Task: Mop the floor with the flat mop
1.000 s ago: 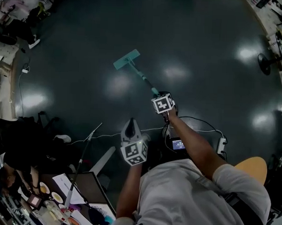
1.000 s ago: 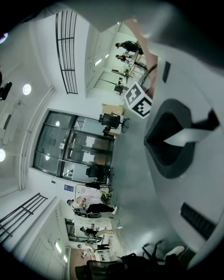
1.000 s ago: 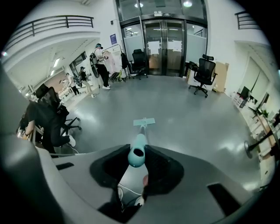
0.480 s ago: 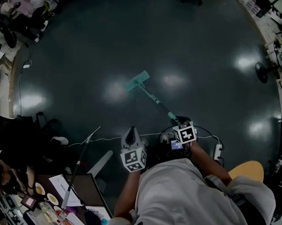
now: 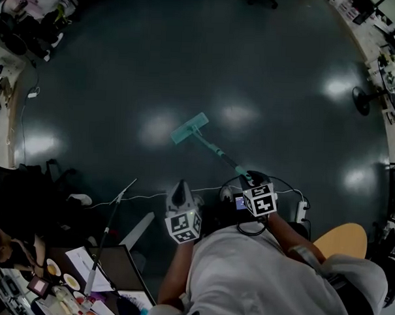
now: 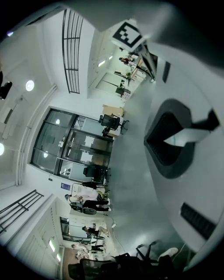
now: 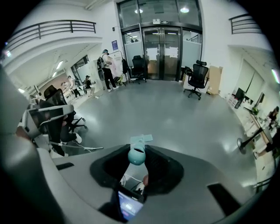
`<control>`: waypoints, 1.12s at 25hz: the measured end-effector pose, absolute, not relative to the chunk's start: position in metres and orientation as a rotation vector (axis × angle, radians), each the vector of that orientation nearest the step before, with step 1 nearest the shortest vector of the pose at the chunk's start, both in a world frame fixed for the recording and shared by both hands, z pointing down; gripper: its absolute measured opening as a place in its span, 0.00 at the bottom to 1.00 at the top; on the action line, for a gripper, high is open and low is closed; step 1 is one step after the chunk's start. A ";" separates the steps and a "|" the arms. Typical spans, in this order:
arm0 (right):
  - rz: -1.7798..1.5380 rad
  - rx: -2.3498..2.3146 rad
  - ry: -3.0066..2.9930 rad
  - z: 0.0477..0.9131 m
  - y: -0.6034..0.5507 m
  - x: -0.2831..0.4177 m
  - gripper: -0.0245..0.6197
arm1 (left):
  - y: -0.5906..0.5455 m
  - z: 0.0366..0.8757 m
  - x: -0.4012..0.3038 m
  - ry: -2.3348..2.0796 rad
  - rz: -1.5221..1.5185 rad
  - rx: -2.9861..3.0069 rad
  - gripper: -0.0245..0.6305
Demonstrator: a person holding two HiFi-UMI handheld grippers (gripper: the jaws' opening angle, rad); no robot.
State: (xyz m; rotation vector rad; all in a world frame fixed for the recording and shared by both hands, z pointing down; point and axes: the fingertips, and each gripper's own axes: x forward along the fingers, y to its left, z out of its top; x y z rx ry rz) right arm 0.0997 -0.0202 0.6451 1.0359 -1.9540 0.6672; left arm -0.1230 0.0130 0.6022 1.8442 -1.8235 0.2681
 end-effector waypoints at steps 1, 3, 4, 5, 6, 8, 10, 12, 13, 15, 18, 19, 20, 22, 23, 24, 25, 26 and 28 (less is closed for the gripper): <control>0.657 1.034 -1.968 0.651 -0.032 0.087 0.21 | 0.013 0.602 -0.124 -1.829 0.268 1.837 0.04; 0.647 1.030 -1.985 0.670 -0.059 0.064 0.21 | 0.014 0.602 -0.125 -1.840 0.266 1.821 0.04; 0.644 1.034 -1.990 0.682 -0.074 0.054 0.21 | 0.015 0.602 -0.125 -1.847 0.267 1.813 0.04; 0.639 1.043 -1.998 0.694 -0.090 0.044 0.21 | 0.017 0.601 -0.125 -1.854 0.270 1.805 0.04; 0.634 1.057 -2.007 0.705 -0.109 0.034 0.21 | 0.019 0.601 -0.127 -1.862 0.274 1.796 0.04; 0.620 1.086 -2.025 0.720 -0.150 0.012 0.21 | 0.022 0.601 -0.133 -1.880 0.287 1.776 0.04; 0.604 1.093 -2.035 0.726 -0.188 -0.009 0.21 | 0.026 0.603 -0.141 -1.900 0.300 1.748 0.04; 0.592 1.074 -2.030 0.735 -0.213 -0.024 0.21 | 0.034 0.606 -0.148 -1.920 0.310 1.715 0.04; 0.587 1.061 -2.025 0.739 -0.219 -0.029 0.21 | 0.038 0.607 -0.151 -1.928 0.313 1.701 0.04; 0.572 1.037 -2.025 0.743 -0.222 -0.033 0.21 | 0.045 0.610 -0.156 -1.936 0.312 1.686 0.04; 0.571 0.994 -2.016 0.738 -0.190 -0.021 0.21 | 0.054 0.611 -0.156 -1.928 0.308 1.695 0.04; 0.580 0.976 -2.006 0.736 -0.172 -0.011 0.21 | 0.054 0.610 -0.155 -1.924 0.307 1.703 0.04; 0.583 0.959 -1.998 0.731 -0.153 -0.001 0.21 | 0.054 0.610 -0.152 -1.917 0.306 1.712 0.04; 0.576 0.932 -1.986 0.714 -0.114 0.026 0.21 | 0.051 0.607 -0.145 -1.903 0.294 1.735 0.04; 0.577 0.921 -1.980 0.701 -0.093 0.040 0.21 | 0.048 0.603 -0.141 -1.897 0.286 1.751 0.04; 0.583 0.912 -1.977 0.687 -0.073 0.054 0.21 | 0.046 0.599 -0.138 -1.891 0.277 1.770 0.04; 0.592 0.908 -1.975 0.673 -0.054 0.067 0.21 | 0.044 0.595 -0.134 -1.885 0.269 1.790 0.04; 0.600 0.907 -1.968 0.662 -0.037 0.079 0.21 | 0.042 0.592 -0.131 -1.880 0.261 1.809 0.04; 0.609 0.897 -1.943 0.651 -0.011 0.098 0.21 | 0.037 0.591 -0.125 -1.872 0.248 1.837 0.04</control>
